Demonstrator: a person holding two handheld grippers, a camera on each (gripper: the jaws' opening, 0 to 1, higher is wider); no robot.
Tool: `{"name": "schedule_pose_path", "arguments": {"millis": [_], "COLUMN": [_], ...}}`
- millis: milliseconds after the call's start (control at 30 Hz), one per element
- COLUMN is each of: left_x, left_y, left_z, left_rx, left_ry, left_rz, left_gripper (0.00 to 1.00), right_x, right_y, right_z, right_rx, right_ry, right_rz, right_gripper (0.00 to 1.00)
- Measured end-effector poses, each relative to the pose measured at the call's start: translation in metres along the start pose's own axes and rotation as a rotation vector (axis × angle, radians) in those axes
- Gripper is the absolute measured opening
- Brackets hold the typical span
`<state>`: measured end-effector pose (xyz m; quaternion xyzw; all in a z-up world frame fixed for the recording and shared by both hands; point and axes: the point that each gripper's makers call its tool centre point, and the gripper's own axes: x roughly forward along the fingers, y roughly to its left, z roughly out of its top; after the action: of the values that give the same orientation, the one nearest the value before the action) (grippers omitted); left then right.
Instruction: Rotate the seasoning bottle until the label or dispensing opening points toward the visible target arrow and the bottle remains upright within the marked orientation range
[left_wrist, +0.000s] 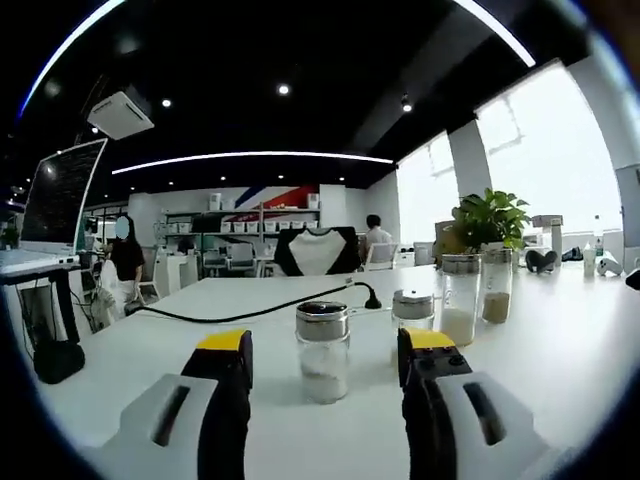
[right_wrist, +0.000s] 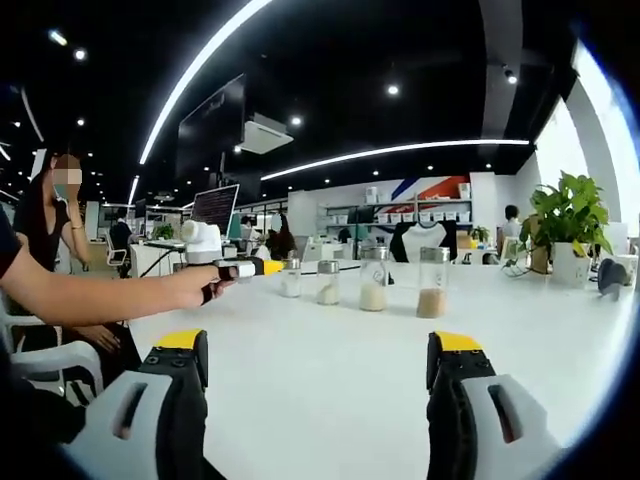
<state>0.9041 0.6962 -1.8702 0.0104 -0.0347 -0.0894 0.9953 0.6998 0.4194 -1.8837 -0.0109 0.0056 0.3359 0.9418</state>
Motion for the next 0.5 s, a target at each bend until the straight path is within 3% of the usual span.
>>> {"name": "schedule_pose_path", "arguments": {"millis": [133, 367, 500], "left_x": [0.013, 0.031, 0.043], "left_y": [0.004, 0.003, 0.003], "left_z": [-0.009, -0.011, -0.016], "left_rx": [-0.03, -0.057, -0.028], "left_ry": [0.032, 0.01, 0.03], "left_rz": [0.01, -0.002, -0.006], "left_gripper": [0.58, 0.54, 0.5], "right_x": [0.0, 0.0, 0.0], "right_y": [-0.002, -0.002, -0.001], "right_z": [-0.001, -0.001, -0.002], "right_rx": [0.005, -0.005, -0.004], "right_ry": [0.001, 0.002, 0.004], "right_rz": [-0.001, 0.002, 0.005], "right_gripper": [0.91, 0.91, 0.91]}}
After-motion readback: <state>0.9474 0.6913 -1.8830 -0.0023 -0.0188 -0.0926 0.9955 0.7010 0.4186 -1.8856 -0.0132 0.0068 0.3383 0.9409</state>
